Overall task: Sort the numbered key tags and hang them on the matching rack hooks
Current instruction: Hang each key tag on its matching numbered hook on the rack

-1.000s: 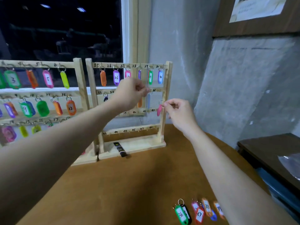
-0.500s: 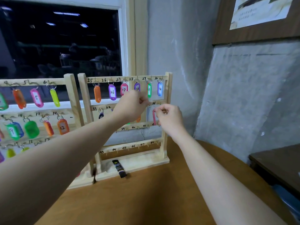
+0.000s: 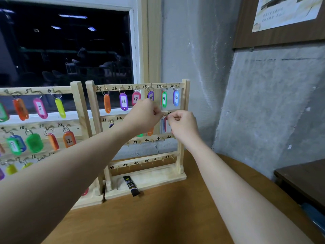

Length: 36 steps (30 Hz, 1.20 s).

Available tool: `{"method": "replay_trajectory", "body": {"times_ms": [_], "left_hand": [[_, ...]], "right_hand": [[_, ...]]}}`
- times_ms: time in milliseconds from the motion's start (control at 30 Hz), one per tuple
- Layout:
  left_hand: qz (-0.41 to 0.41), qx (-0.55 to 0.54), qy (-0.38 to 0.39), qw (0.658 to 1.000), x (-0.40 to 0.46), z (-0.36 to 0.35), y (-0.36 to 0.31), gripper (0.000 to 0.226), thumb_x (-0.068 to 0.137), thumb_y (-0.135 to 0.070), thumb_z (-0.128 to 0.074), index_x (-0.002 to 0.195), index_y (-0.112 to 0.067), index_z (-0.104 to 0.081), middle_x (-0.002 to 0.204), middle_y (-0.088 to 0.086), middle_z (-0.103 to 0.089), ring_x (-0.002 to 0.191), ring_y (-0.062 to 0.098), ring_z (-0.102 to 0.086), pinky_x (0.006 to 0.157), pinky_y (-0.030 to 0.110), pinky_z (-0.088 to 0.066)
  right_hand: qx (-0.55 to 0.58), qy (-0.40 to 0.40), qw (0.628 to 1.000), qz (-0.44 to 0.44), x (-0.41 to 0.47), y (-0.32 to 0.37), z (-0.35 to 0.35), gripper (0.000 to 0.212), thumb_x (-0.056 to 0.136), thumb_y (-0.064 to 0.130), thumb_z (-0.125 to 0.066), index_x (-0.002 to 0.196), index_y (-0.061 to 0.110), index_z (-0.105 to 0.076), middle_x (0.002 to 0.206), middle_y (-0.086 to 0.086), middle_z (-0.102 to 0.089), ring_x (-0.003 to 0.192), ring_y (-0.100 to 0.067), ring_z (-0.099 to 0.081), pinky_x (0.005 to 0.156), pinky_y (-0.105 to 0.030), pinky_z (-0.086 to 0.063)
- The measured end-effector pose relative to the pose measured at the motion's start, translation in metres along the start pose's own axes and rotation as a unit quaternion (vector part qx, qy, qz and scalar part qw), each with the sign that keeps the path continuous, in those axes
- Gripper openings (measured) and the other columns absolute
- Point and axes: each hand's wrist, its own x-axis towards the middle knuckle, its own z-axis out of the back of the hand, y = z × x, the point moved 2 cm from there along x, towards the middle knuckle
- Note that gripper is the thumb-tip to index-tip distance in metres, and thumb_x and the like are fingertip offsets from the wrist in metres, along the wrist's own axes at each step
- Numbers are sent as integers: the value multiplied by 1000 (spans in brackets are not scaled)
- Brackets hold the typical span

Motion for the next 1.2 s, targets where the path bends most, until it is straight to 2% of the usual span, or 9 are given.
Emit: {"method": "replay_trajectory", "body": {"times_ms": [100, 300, 467, 600, 733, 900, 967, 1067, 1200], "left_hand": [[4, -13, 6, 1000, 0, 1, 1, 18, 94, -13, -63, 84, -4, -76, 81, 12, -74, 77, 25, -68, 73, 40, -58], [-4, -28, -1, 1000, -4, 6, -1, 16, 96, -12, -62, 98, -8, -77, 93, 4, -75, 87, 16, -67, 84, 33, -56], [-25, -55, -54, 997, -22, 17, -10, 16, 97, -11, -59, 100, -13, -75, 84, -9, -66, 72, -5, -56, 64, 3, -40], [-38, -81, -55, 995, -51, 25, -23, 17, 96, -7, -59, 96, -12, -75, 70, -21, -57, 60, -15, -53, 58, 1, -36], [-11, -144, 9, 990, -103, 4, -38, 14, 93, -9, -63, 91, -15, -76, 69, -19, -62, 58, -14, -54, 56, 4, -37], [-19, -173, 191, 966, -191, -60, -55, 14, 90, -7, -66, 83, -17, -74, 68, -20, -60, 59, -15, -54, 57, 4, -36], [-25, -154, 265, 952, -221, -88, -59, 10, 90, -13, -69, 86, -19, -76, 74, -19, -65, 66, -16, -56, 63, 0, -36], [-16, -150, 322, 935, -248, -123, -62, 10, 91, -22, -71, 98, -18, -77, 97, -8, -74, 87, -4, -62, 74, 1, -38], [28, -149, 347, 926, -261, -149, -60, 21, 91, -28, -72, 110, -20, -74, 110, -2, -72, 105, 11, -65, 88, 21, -49]], "right_hand": [[-10, -5, 1000, -10, 2, -1, -2, 19, 96, 19, -59, 86, 23, -75, 83, 7, -72, 76, -21, -71, 77, -43, -62], [-23, -8, 999, -29, -7, -3, -1, 29, 94, 19, -61, 67, 29, -64, 72, 14, -66, 77, -18, -68, 74, -31, -57], [-38, 12, 998, -38, -29, -12, 13, 21, 92, 19, -62, 78, 8, -75, 75, -8, -73, 76, -29, -69, 75, -39, -59], [-58, 56, 995, -54, -65, -18, 40, 23, 95, 22, -64, 74, 15, -73, 59, 7, -64, 58, -13, -60, 63, -27, -46], [-83, 82, 990, -77, -117, -31, 71, 22, 94, 23, -66, 76, 14, -75, 62, 7, -64, 53, -9, -55, 61, -27, -43], [-140, 136, 969, -148, -194, -71, 95, 23, 94, 24, -68, 77, 12, -75, 58, 4, -64, 44, -4, -50, 54, -23, -40], [-170, 154, 958, -172, -222, -87, 102, 21, 95, 23, -68, 79, 12, -76, 59, 2, -68, 46, -8, -56, 53, -21, -43], [-239, 154, 940, -187, -256, -110, 107, 23, 93, 24, -65, 71, 22, -72, 62, 1, -70, 58, -18, -65, 61, -30, -53], [-322, 147, 918, -180, -282, -120, 107, 22, 91, 28, -62, 70, 26, -70, 67, 6, -69, 66, -17, -66, 59, -33, -56]]}}
